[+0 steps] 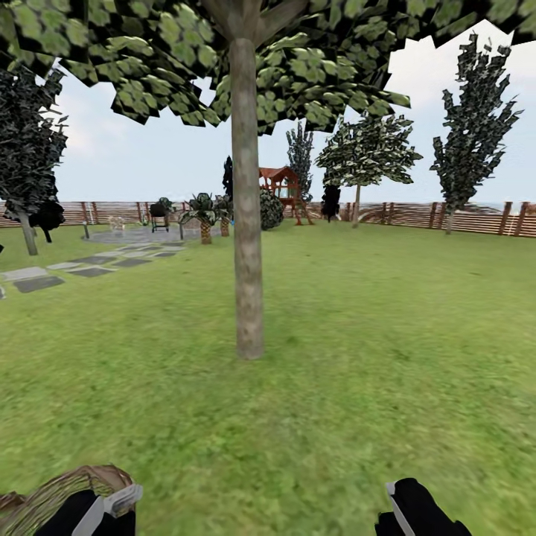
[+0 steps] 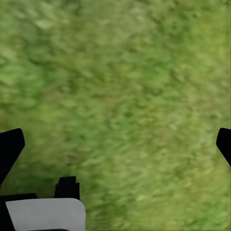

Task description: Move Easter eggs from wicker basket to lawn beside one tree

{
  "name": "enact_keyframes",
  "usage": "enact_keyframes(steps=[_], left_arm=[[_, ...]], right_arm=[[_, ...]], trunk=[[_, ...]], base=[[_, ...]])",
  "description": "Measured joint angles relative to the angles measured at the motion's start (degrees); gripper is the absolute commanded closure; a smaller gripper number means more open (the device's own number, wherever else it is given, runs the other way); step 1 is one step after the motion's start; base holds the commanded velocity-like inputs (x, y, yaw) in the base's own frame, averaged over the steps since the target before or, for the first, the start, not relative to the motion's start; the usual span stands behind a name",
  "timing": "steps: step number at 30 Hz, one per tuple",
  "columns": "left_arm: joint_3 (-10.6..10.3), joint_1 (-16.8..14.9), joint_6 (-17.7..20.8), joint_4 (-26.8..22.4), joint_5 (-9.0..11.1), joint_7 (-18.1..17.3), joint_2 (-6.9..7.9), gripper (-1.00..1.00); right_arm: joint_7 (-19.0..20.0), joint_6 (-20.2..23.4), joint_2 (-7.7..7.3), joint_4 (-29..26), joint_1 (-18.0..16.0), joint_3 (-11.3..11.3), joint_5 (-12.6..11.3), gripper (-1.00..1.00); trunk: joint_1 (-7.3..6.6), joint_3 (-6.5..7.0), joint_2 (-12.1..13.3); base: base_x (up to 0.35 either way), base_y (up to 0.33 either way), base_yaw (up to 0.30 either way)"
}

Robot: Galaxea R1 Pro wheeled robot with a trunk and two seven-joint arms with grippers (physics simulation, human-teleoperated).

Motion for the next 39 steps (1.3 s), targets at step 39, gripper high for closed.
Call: enact_keyframes(steps=[39], left_arm=[[0.0,0.0,0.0,0.1,-0.1,0.0,-0.09,1.0]], right_arm=[[0.3,-3.4,-0.34,2.1,0.0,-0.2,-0.2,-1.0]], trunk=[[0.0,0.0,0.0]], base=[[0.277,0.0,0.0]])
